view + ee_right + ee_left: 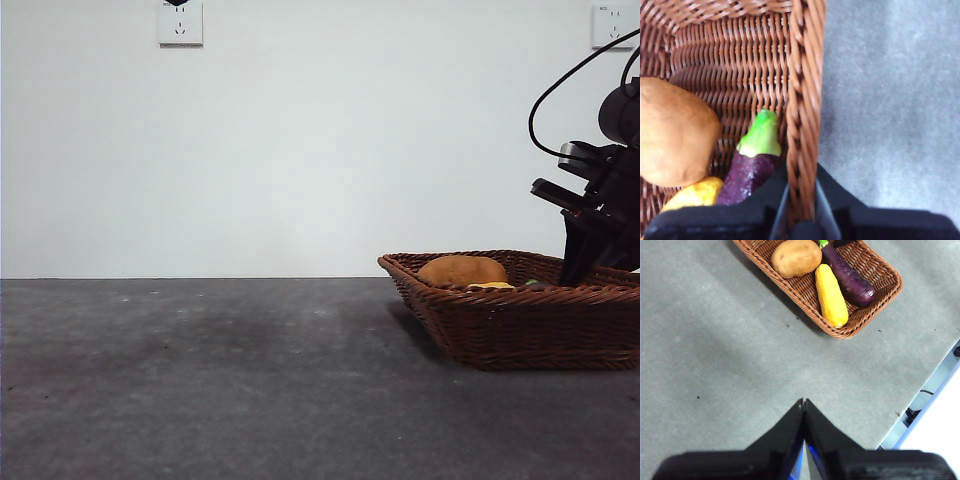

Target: Help me put the vegetables on the table into the basket

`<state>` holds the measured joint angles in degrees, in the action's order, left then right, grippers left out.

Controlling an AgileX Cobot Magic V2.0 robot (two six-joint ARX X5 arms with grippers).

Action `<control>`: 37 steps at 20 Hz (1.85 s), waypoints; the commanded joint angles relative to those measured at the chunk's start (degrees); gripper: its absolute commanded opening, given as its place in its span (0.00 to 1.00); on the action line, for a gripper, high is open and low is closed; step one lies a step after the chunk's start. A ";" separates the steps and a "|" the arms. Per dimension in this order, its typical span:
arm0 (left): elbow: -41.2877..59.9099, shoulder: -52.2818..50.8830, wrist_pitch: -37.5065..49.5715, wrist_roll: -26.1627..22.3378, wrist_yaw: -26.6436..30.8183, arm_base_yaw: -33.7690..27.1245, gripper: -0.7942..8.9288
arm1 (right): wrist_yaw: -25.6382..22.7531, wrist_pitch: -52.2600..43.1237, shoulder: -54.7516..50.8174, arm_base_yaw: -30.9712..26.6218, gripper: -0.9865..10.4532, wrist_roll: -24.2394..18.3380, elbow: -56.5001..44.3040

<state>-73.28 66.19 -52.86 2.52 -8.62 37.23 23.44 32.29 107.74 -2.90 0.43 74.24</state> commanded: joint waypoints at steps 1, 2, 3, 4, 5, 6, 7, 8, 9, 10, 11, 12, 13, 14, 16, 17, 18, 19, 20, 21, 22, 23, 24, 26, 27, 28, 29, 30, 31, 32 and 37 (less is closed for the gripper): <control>0.31 -0.07 0.02 -0.81 -0.11 -0.20 0.07 | -0.52 -0.83 0.83 0.20 0.13 -2.25 0.09; 0.31 -0.07 0.04 -0.83 -0.11 -0.20 0.07 | -0.50 -1.29 0.83 0.20 0.24 -2.23 0.09; 0.31 -0.07 0.07 -0.83 -0.11 -0.20 0.07 | -0.46 -1.73 0.83 0.20 0.30 -2.21 0.09; 0.31 -0.07 0.04 -0.81 -0.11 -0.20 0.07 | -0.46 -2.12 0.83 0.20 0.31 -2.21 0.11; 0.31 -0.07 0.00 -0.81 -0.11 -0.20 0.07 | -0.46 -2.27 0.72 0.20 0.31 -2.21 0.11; 0.31 -0.07 -0.09 -0.83 -0.11 -0.20 0.07 | -0.52 -2.27 0.48 0.20 0.31 -2.23 0.17; 0.31 -0.07 -0.20 -0.83 -0.09 -0.20 0.07 | -0.59 -2.27 0.00 0.17 0.31 -2.21 0.20; 0.31 -0.07 -0.24 -0.83 -0.11 -0.20 0.07 | -1.20 -2.16 -0.87 0.17 0.31 -2.21 0.20; 0.31 -0.07 -0.26 -0.85 -0.11 -0.20 0.07 | -2.01 -1.81 -2.25 0.13 0.31 -2.21 0.20; 0.31 -0.07 -0.26 -0.85 -0.11 -0.20 0.07 | -3.10 -1.27 -4.02 0.13 0.31 -2.23 0.20; 0.31 -0.07 -0.26 -0.90 -0.11 -0.20 0.07 | -4.24 -0.35 -6.34 0.13 0.31 -2.23 0.20; 0.31 -0.07 -0.26 -0.92 -0.11 -0.20 0.07 | -4.90 1.01 -8.98 0.13 0.31 -2.21 0.20; 0.31 -0.07 -0.26 -1.36 -0.13 -0.20 0.07 | -5.03 3.21 -11.91 0.13 0.31 -2.21 0.20; 0.31 -0.07 -0.26 -1.38 -0.11 -0.20 0.07 | -4.85 6.19 -15.23 0.15 0.31 -2.38 0.20; 0.31 -0.07 -0.26 -1.55 -0.15 -0.20 0.07 | -2.82 13.53 -22.25 0.26 0.30 -3.65 0.20; 0.31 -0.07 -0.26 -1.57 -0.33 -0.20 0.07 | -0.44 17.68 -25.88 0.31 0.30 -3.78 0.20; 0.31 -0.07 -0.26 -1.84 -0.33 -0.20 0.07 | 1.31 21.31 -28.98 0.31 0.30 -4.00 0.20; 0.31 -0.07 -0.26 -2.36 -0.33 -0.20 0.07 | 2.73 24.61 -32.04 0.31 0.28 -4.59 0.20; 0.31 -0.07 -0.26 -2.86 -0.35 -0.20 0.07 | 3.50 27.54 -35.08 0.31 0.23 -5.31 0.20; 0.31 -0.07 -0.26 -3.08 -0.35 -0.20 0.07 | 3.72 29.94 -38.05 0.31 0.18 -5.31 0.20; 0.31 -0.07 -0.26 -3.26 -0.35 -0.20 0.07 | 4.02 32.13 -40.92 0.33 0.16 -5.35 0.20; 0.31 -0.07 -0.26 -3.28 -0.35 -0.20 0.07 | 4.31 34.10 -43.58 0.33 0.16 -5.40 0.20; 0.31 -0.07 -0.26 -3.76 -0.35 -0.20 0.07 | 4.26 36.00 -46.05 0.31 0.15 -5.46 0.20; 0.31 -0.07 -0.26 -4.31 -0.35 -0.20 0.07 | 4.26 40.02 -50.14 0.31 0.07 -6.91 0.20; 0.31 -0.07 -0.26 -4.31 -0.37 -0.20 0.07 | 4.26 42.03 -51.74 0.31 0.07 -7.82 0.17; 0.31 -0.07 -0.26 -4.31 -0.37 -0.20 0.07 | 4.24 44.09 -53.22 0.31 0.07 -8.76 0.17; 0.31 -0.07 -0.26 -4.33 -0.37 -0.20 0.07 | 4.26 45.29 -54.12 0.31 0.07 -8.96 0.17; 0.31 -0.07 -0.26 -4.31 -0.37 -0.20 0.07 | 4.24 46.31 -54.93 0.31 0.07 -9.29 0.17; 0.31 -0.07 -0.26 -4.33 -0.42 -0.20 0.07 | 4.26 46.42 -55.36 0.31 0.07 -9.29 0.17; 0.31 -0.07 -0.28 -4.31 -0.39 -0.20 0.07 | 4.26 46.42 -55.80 0.31 0.07 -9.29 0.17; 0.31 -0.07 -0.26 -4.31 -0.31 -0.20 0.08 | 4.22 46.42 -55.78 0.31 0.08 -9.22 0.17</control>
<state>-73.28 66.19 -53.17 -1.06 -8.69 37.23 27.49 77.52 52.01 -2.63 -8.21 74.26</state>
